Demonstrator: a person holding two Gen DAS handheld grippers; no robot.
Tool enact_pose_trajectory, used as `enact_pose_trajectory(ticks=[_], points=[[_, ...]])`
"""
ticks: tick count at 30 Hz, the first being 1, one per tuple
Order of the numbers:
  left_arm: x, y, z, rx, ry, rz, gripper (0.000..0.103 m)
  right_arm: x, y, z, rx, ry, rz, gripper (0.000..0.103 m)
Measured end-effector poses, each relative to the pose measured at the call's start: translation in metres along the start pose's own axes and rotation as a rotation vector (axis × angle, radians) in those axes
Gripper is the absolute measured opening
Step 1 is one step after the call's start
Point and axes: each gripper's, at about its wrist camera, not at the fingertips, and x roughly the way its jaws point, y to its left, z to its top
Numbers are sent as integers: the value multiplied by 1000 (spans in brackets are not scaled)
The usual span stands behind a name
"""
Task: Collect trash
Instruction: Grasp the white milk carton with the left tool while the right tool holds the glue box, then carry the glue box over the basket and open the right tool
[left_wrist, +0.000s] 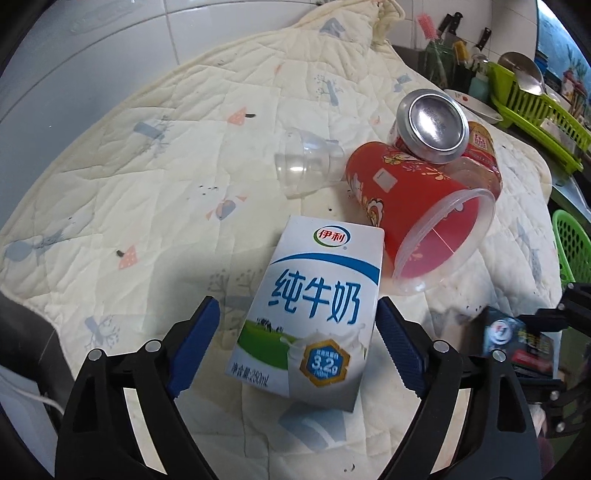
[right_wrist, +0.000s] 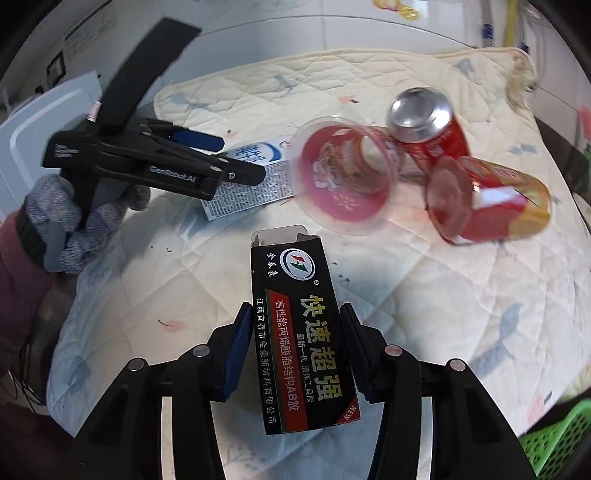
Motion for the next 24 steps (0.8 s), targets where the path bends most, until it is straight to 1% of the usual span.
enact_pose_trajectory(ticks=[7, 8, 11, 14, 18, 20, 24], points=[[12, -3, 6, 25, 24, 0, 85, -22, -3, -13, 74, -42, -9, 47], [13, -4, 6, 28, 21, 3, 83, -25, -3, -15, 80, -49, -11, 47], [12, -6, 5, 26, 20, -15, 71, -37, -6, -21, 115, -78, -17, 47], [10, -7, 3, 21, 13, -2, 70, -46, -8, -24, 137, -94, -21, 47], [1, -4, -2, -6, -3, 8, 70, -60, -11, -31, 163, -120, -37, 47], [-7, -2, -7, -23, -17, 6, 69, -66, -14, -34, 178, -130, -43, 47], [-27, 1, -15, -42, -47, 24, 69, -79, -23, -44, 218, -154, -70, 47]])
